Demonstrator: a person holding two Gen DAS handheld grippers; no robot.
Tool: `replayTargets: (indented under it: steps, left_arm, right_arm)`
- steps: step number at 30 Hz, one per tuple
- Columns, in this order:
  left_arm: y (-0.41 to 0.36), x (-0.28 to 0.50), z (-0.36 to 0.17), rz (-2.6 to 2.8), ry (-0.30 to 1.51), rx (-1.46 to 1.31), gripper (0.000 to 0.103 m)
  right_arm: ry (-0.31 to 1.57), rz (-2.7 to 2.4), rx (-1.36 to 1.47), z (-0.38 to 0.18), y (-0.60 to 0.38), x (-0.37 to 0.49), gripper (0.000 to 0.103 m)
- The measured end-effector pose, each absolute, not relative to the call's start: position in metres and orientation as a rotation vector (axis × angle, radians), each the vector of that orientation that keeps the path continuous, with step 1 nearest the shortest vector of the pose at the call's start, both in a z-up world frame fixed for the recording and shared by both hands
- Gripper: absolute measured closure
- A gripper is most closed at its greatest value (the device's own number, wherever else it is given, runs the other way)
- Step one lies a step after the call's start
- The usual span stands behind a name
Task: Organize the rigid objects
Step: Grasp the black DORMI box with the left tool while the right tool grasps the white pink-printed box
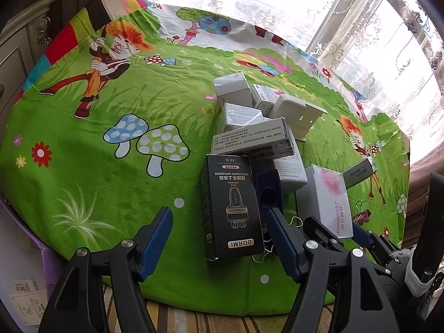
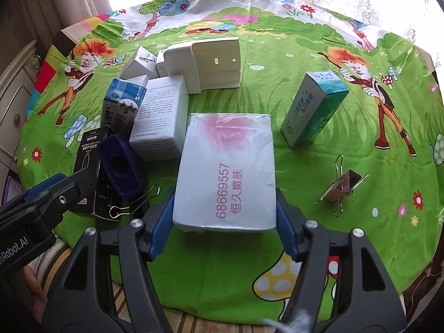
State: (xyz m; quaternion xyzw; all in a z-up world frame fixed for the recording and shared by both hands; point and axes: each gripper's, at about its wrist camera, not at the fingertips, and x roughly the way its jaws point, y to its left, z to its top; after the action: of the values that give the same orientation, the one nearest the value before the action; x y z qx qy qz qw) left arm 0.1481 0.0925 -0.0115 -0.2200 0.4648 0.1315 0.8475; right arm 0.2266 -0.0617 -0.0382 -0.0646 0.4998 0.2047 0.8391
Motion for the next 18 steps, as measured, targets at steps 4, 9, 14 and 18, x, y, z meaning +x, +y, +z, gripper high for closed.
replayTargets:
  steps: [4, 9, 14, 18]
  left_arm:
    - [0.088, 0.152, -0.015, 0.278, 1.002, -0.436, 0.032]
    - [0.084, 0.157, -0.022, 0.272, 1.038, -0.417, 0.058]
    - [0.082, 0.154, -0.02, 0.27, 1.024, -0.409, 0.062]
    - [0.086, 0.145, -0.017, 0.284, 1.006, -0.427, 0.062]
  right_arm:
    - [1.031, 0.43, -0.121, -0.033, -0.065, 0.224, 0.034]
    - [1.022, 0.427, -0.107, -0.031, -0.068, 0.223, 0.034]
    - [1.005, 0.433, -0.09, -0.027, -0.072, 0.219, 0.034]
    - [0.997, 0.44, -0.08, -0.023, -0.076, 0.214, 0.034]
